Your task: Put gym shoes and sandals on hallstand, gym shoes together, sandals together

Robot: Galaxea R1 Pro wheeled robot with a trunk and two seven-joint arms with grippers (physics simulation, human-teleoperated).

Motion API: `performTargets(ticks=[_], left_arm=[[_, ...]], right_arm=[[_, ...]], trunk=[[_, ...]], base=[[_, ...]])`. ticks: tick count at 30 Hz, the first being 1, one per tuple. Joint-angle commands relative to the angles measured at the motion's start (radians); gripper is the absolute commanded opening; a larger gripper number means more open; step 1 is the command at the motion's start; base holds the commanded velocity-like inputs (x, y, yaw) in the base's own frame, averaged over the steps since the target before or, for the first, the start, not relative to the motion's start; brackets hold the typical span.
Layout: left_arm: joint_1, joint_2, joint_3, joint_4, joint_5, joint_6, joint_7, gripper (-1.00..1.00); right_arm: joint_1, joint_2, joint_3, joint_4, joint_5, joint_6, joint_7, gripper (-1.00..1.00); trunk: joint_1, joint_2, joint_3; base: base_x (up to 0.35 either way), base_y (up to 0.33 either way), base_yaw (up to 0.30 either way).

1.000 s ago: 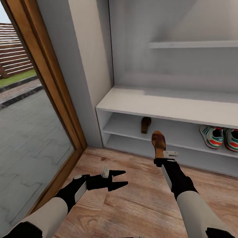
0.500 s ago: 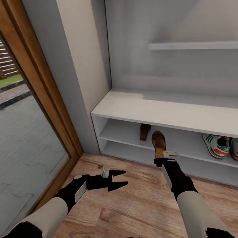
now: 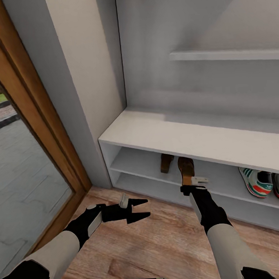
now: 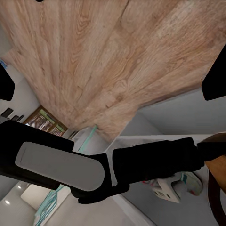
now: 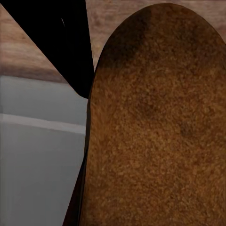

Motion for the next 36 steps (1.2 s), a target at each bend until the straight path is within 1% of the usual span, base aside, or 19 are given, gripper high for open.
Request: performTargets(ticks=[1,4,9,12,18,25,30,36], left_arm=[[-0.001,0.001,-0.008,0.0,0.009,-0.003,0.0,1.0],[-0.001,0.001,-0.009,0.0,0.009,-0.003,0.0,1.0],[-0.001,0.001,-0.011,0.0,0.009,-0.002,0.0,1.0],[-0.001,0.001,-0.012,0.0,0.009,-0.002,0.0,1.0],[-0.001,0.001,-0.013,0.0,0.009,-0.002,0.0,1.0],[-0.001,0.001,-0.013,0.0,0.009,-0.002,0.0,1.0],[-0.001,0.001,-0.013,0.0,0.009,-0.002,0.0,1.0],[-0.001,0.001,-0.013,0.0,0.009,-0.002,0.0,1.0]], right_arm=[[-0.001,0.001,-0.004,-0.001,0.007,0.006,0.001,-1.0],[-0.001,0.001,-0.004,-0.001,0.007,0.006,0.001,-1.0],[-0.001,0.001,-0.004,-0.001,0.007,0.006,0.001,-1.0],[-0.001,0.001,-0.004,-0.001,0.007,0.006,0.001,-1.0],[-0.001,0.002,-0.004,-0.001,0.007,0.006,0.001,-1.0],[-0.001,0.001,-0.004,-0.001,0.007,0.006,0.001,-1.0],[-0.001,0.001,-0.004,-0.001,0.007,0.006,0.001,-1.0],[-0.001,0.001,-0.004,-0.001,0.007,0.006,0.001,-1.0]], trunk=[[0.0,0.0,-0.001],[0.0,0.0,-0.001],[0.0,0.0,-0.001],[0.0,0.0,-0.001],[0.0,0.0,-0.001],[0.0,0.0,-0.001],[0.0,0.0,-0.001],[0.0,0.0,-0.001]], base=[[0.038,-0.013,0.0],[0.084,-0.005,0.0],[0.284,-0.001,0.0],[0.139,0.0,0.0],[0.198,-0.165,0.0],[0.036,-0.022,0.0],[0.178,-0.067,0.0],[0.017,-0.007,0.0]])
